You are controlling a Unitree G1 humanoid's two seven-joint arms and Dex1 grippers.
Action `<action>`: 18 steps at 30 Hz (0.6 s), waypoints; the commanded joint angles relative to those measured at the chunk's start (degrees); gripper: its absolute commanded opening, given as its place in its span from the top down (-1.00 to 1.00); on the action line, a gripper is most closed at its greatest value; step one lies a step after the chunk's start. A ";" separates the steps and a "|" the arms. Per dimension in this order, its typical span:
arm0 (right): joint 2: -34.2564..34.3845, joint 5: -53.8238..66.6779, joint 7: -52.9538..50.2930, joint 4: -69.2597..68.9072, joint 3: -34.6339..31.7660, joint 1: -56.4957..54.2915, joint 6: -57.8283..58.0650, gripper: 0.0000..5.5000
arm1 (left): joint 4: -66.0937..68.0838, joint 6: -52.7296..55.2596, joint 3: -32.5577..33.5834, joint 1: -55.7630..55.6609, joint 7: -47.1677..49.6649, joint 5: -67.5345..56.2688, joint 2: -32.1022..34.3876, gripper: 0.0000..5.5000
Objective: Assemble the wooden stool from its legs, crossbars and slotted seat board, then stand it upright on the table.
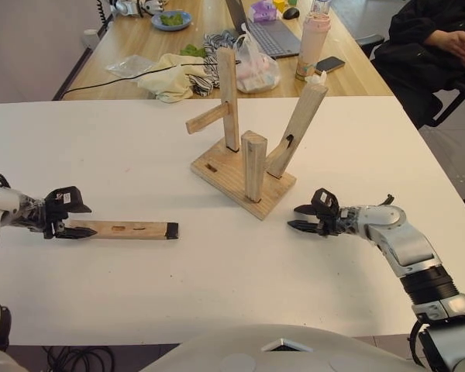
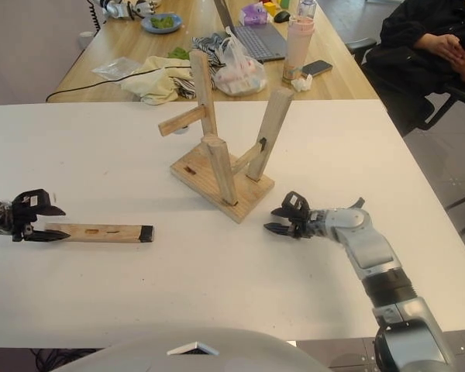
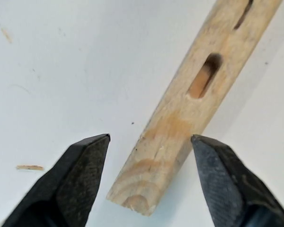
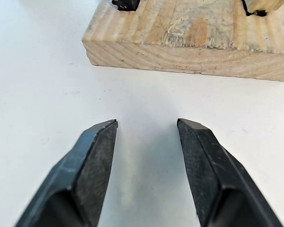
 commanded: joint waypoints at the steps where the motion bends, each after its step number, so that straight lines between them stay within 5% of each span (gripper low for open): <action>1: -1.52 -0.33 2.24 0.35 -0.06 -1.59 -0.44 0.16 | 8.86 -2.24 -2.00 -1.42 -2.43 3.52 -1.59 -0.14; 10: -0.05 0.19 1.65 3.43 -3.68 -2.56 -1.01 0.16 | 13.97 2.15 1.01 -12.48 -11.02 2.80 -1.01 -0.14; 18: 0.20 -0.30 0.46 4.97 -3.99 -2.03 -2.54 0.16 | 14.44 4.23 1.65 -6.55 -14.13 2.16 1.02 -0.14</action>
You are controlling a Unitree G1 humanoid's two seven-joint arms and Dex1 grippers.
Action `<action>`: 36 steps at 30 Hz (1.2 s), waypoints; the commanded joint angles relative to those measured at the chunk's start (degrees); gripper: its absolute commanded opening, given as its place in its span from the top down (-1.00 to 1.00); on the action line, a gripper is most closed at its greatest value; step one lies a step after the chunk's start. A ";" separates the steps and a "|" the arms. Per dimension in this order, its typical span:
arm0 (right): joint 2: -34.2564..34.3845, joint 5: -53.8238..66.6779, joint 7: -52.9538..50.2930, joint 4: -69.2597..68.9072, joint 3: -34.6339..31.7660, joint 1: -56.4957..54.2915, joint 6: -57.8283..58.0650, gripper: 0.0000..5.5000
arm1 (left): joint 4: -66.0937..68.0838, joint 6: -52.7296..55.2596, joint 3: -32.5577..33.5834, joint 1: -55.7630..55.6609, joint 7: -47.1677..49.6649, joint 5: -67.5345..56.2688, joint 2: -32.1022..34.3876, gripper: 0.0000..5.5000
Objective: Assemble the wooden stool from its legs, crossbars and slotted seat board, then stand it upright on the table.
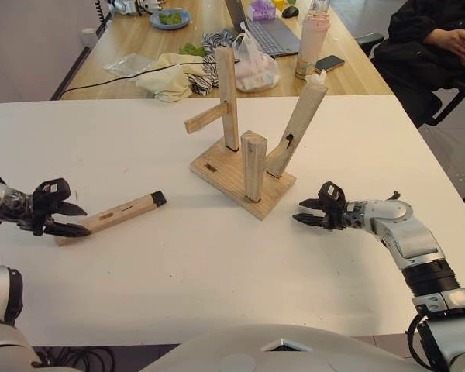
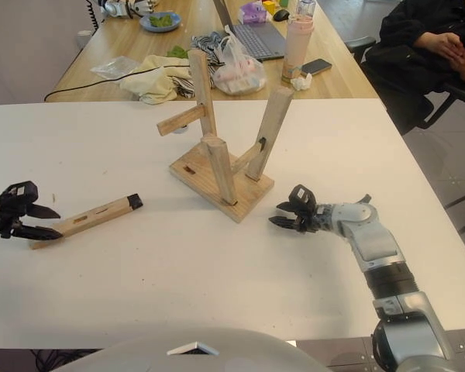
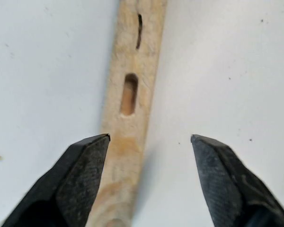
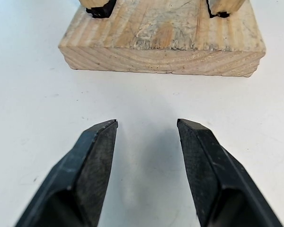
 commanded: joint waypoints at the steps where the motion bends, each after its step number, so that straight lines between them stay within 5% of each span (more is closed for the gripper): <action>1: -0.08 -0.40 -0.57 0.57 -0.81 -0.28 -0.91 0.16 | 0.92 0.40 1.73 2.53 1.32 -0.88 2.41 -0.14; 9: -0.55 -0.45 -0.63 0.68 -0.79 0.17 -1.37 0.16 | 3.59 -4.84 9.57 5.99 8.41 -5.65 0.93 -0.14; 19: -1.18 -0.96 1.12 1.54 -0.03 -1.07 -1.40 0.16 | 6.40 -12.39 7.59 13.07 20.32 -1.46 -3.30 -0.14; 24: -0.99 -1.12 0.78 1.29 -0.29 -0.17 -1.17 0.16 | 3.29 -6.57 9.33 12.28 15.81 -5.19 -4.55 -0.14; 31: -0.50 -0.82 0.43 0.27 -0.33 0.72 -0.48 0.16 | -13.43 2.97 11.22 12.92 12.59 -11.70 -6.76 -0.49; 36: -0.76 -0.74 0.68 -0.05 -0.31 0.71 -0.26 0.16 | -10.78 4.36 13.03 7.50 14.47 -11.35 -4.19 -0.50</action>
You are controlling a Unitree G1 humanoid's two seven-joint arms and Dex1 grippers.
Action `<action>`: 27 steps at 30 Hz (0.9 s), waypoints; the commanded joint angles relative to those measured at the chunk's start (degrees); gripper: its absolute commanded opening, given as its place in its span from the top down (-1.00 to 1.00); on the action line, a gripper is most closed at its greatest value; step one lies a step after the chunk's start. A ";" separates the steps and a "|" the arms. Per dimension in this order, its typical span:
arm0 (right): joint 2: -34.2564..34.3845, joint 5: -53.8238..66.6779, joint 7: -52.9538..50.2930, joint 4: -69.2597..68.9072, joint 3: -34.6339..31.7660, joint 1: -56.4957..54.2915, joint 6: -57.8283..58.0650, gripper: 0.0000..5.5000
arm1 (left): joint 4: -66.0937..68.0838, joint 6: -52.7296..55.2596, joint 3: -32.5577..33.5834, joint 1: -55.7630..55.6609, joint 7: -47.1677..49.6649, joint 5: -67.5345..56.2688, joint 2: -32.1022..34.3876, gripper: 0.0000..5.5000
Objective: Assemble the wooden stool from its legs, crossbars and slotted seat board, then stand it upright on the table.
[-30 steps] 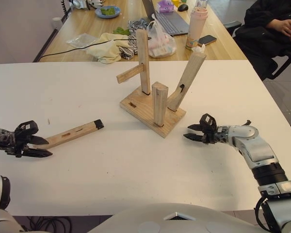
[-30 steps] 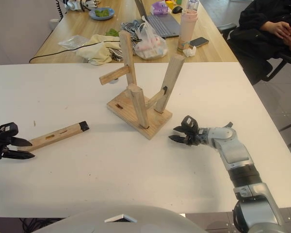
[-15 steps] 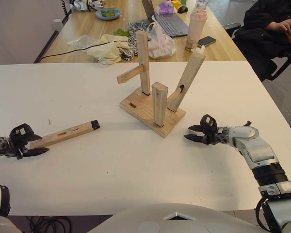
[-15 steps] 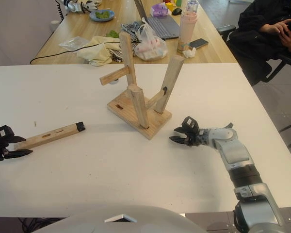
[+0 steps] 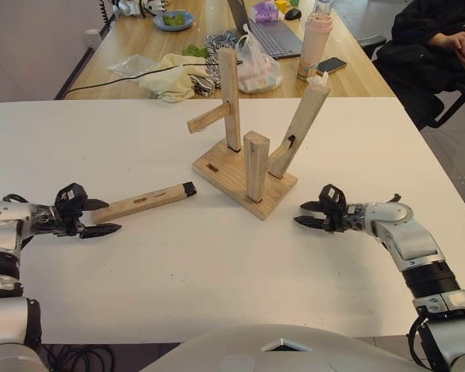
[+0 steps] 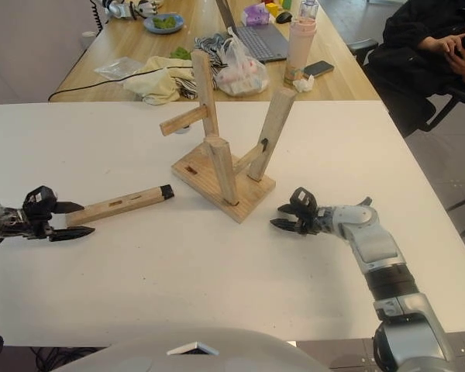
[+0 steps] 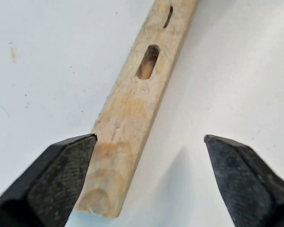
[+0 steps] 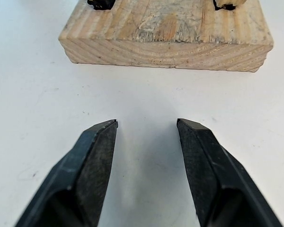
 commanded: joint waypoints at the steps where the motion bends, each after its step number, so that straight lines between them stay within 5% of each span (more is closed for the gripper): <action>1: -0.65 -0.24 0.21 -0.93 -0.07 0.09 0.60 0.16 | 3.77 -1.31 0.79 -4.34 2.06 1.68 2.51 -0.50; 10: -0.52 -1.15 1.42 1.31 0.63 -2.71 0.00 0.16 | 16.25 -3.24 -7.12 -7.12 4.68 10.40 -6.26 -0.50; 23: 2.48 3.86 -0.82 0.75 -4.71 -3.86 2.98 0.16 | 10.19 -8.49 -9.83 0.64 0.10 11.43 -0.44 0.10; 27: 3.88 11.40 0.25 -4.04 -7.96 -4.21 9.36 0.16 | 1.84 0.51 -9.40 -3.41 -9.28 7.79 3.28 0.27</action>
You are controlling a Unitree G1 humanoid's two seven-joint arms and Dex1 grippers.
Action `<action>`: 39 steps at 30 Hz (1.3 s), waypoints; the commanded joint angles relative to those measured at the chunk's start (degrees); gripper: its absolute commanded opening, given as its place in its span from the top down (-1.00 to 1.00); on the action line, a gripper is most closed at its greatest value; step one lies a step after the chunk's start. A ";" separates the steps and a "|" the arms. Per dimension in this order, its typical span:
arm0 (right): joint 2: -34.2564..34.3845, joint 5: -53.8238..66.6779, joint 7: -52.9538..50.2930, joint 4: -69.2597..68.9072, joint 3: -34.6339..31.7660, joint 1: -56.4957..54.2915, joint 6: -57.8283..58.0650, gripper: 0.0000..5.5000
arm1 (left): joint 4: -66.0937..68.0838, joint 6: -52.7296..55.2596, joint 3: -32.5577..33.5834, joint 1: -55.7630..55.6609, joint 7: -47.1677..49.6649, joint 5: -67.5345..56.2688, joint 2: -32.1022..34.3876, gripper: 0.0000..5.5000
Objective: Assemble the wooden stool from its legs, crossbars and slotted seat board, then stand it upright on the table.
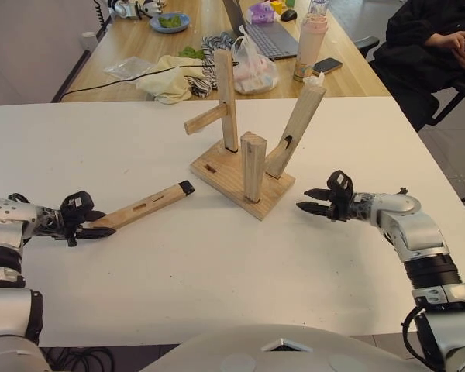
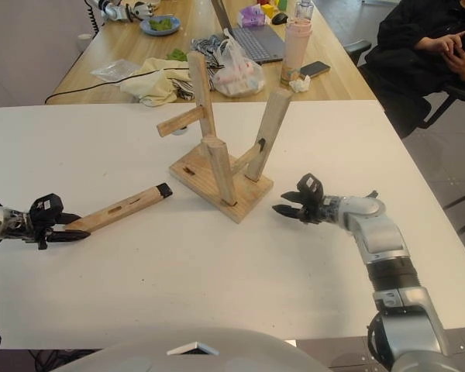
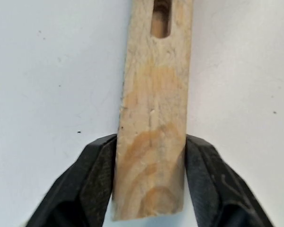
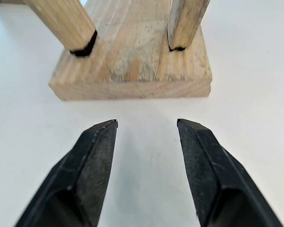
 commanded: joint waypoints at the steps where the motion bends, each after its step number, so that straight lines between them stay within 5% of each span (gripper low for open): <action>1: 1.10 5.24 0.87 -5.02 -2.16 -0.99 4.98 0.16 | -8.47 12.18 -1.78 -1.41 -10.36 -2.11 4.17 0.27; 6: 2.24 6.41 -1.37 -8.98 -1.80 1.28 6.24 0.16 | -23.58 26.24 -6.72 -5.58 -12.32 -12.18 12.22 0.27; 14: -0.29 5.46 -9.25 -8.03 -12.31 -0.68 1.96 0.16 | -30.34 34.15 -11.21 -3.59 -12.31 -26.86 23.14 0.27; 21: 3.52 5.27 -11.49 -17.22 -8.51 5.39 0.65 -0.31 | -22.18 31.76 -16.76 -12.99 -12.32 -21.19 17.88 0.27; 27: -1.99 -0.94 -21.47 -16.66 -19.08 0.11 -8.49 -0.40 | -35.80 39.15 -17.08 -13.22 -12.32 -43.01 29.56 0.27; 31: -8.18 -21.00 -26.50 -15.91 -9.17 -12.24 -26.56 -0.40 | -39.15 50.02 -14.10 -22.21 -12.31 -47.49 24.56 0.27; 39: 2.35 -34.76 -25.84 -15.09 11.27 -29.57 -40.21 -0.81 | -40.11 61.13 -6.67 -32.23 -7.36 -44.53 9.49 0.27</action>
